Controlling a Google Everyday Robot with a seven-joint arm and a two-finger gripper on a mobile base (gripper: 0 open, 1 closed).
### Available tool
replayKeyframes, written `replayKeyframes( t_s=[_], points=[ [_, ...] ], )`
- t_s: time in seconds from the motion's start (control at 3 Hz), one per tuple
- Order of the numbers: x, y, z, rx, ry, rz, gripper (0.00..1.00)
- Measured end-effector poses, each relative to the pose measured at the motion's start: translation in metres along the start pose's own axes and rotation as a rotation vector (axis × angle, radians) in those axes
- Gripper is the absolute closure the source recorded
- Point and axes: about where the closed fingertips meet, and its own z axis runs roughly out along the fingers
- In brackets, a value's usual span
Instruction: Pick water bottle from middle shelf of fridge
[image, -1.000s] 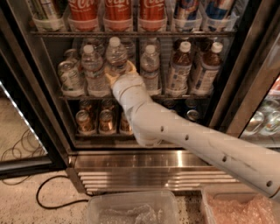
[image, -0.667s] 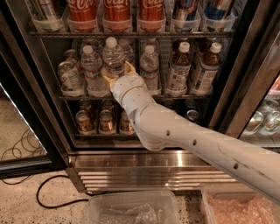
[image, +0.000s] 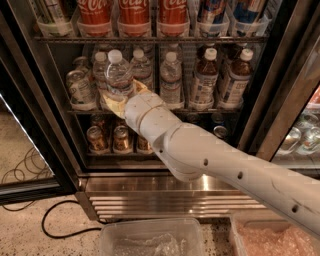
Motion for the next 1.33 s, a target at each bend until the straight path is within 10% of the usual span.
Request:
replayKeyframes(
  t_s=[0.67, 1.33],
  points=[
    [0.037, 0.033, -0.025, -0.14, 0.111, 0.103, 1.0],
    [0.06, 0.028, -0.042, -0.138, 0.17, 0.153, 1.0]
  ],
)
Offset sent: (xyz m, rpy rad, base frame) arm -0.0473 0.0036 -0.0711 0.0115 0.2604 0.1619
